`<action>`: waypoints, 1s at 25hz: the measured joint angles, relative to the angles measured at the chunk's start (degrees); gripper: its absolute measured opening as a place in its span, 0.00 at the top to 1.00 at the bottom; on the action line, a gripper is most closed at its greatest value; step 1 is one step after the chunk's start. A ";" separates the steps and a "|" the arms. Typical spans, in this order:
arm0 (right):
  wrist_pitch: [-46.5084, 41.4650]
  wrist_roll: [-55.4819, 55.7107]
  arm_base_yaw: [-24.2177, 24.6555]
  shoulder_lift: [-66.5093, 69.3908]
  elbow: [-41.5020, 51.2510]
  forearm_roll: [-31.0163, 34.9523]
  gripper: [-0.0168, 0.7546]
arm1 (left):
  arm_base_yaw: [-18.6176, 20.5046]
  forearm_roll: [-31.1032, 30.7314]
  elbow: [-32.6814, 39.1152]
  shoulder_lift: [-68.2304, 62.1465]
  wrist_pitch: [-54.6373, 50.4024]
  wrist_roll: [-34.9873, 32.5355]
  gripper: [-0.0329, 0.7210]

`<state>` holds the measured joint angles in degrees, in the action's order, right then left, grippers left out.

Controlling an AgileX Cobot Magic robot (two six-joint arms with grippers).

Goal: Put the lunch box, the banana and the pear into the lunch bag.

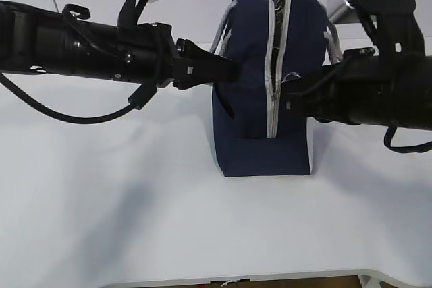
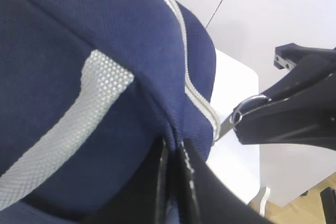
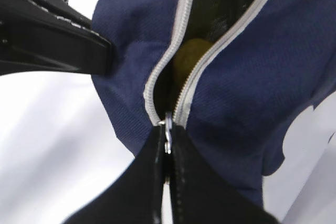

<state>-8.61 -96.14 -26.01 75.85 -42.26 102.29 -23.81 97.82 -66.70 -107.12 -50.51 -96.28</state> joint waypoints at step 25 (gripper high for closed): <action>-1.00 10.36 0.00 -0.35 -4.73 0.00 0.95 | 0.00 0.20 0.00 0.00 -0.27 0.00 0.97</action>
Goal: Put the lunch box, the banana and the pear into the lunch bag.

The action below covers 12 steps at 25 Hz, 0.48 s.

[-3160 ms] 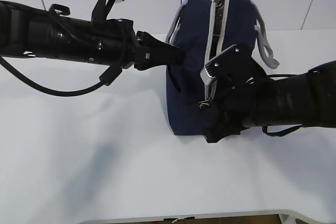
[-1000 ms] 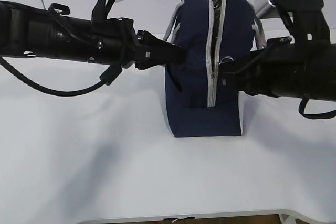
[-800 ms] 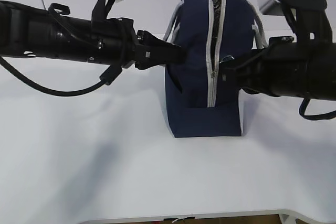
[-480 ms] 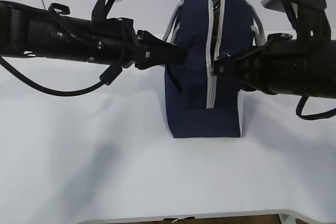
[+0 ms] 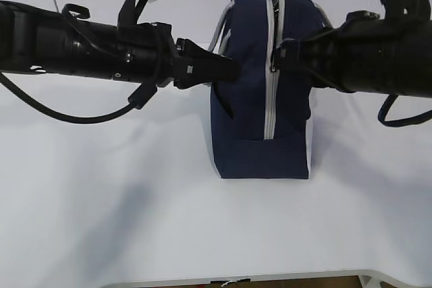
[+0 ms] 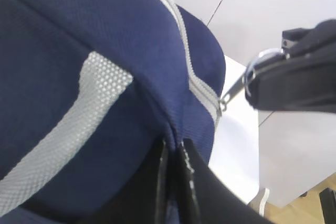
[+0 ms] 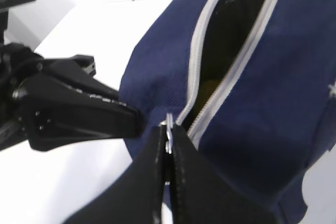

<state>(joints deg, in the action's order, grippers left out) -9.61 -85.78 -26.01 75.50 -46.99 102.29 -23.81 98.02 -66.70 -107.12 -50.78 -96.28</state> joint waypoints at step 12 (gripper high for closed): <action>4.40 0.45 0.00 0.00 -4.38 0.11 0.95 | 0.00 0.45 -0.52 0.00 -0.27 0.25 0.97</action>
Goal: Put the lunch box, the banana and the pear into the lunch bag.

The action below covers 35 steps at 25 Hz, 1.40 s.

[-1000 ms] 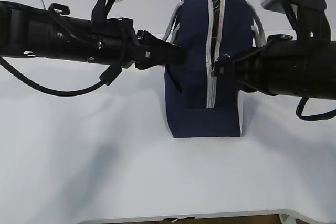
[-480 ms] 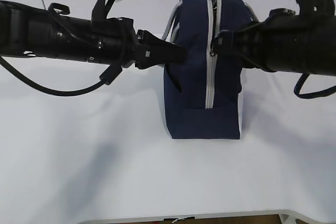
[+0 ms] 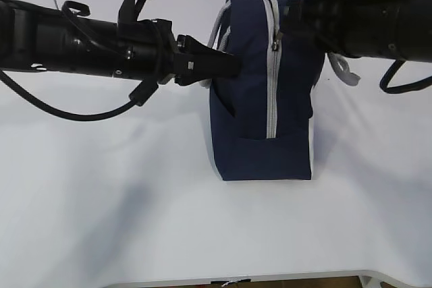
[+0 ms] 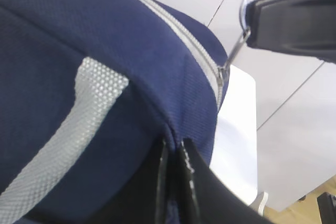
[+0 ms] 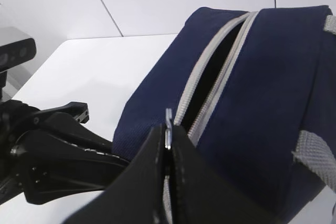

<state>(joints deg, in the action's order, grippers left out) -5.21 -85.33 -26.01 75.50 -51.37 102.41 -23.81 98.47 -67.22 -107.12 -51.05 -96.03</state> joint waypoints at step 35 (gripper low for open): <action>3.41 0.38 4.91 21.05 -25.48 0.57 0.95 | 0.00 -0.52 0.00 0.00 0.53 1.15 0.97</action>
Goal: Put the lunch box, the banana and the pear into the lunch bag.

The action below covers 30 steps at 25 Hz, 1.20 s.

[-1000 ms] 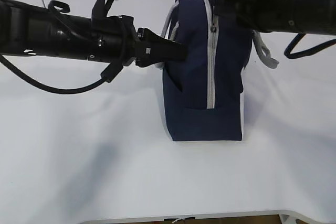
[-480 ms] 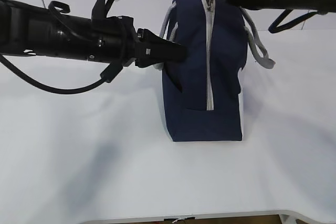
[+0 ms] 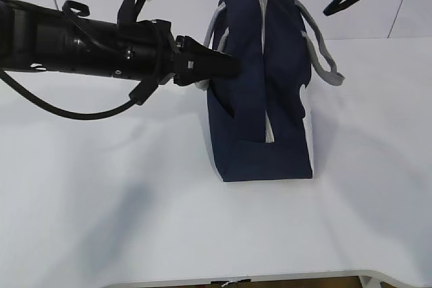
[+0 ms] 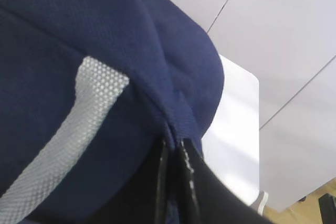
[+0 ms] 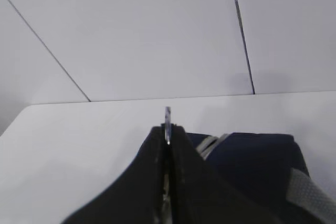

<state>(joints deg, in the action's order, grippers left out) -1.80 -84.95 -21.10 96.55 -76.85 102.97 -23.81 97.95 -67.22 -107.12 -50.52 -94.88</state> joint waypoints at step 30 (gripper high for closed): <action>-5.97 0.11 8.67 17.52 -14.57 -6.50 0.95 | 0.22 -3.38 0.00 0.00 -0.08 0.73 0.97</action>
<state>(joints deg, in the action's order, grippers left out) -7.77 -84.84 -12.43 114.07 -91.43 96.48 -23.59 94.57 -67.22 -107.12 -50.60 -94.15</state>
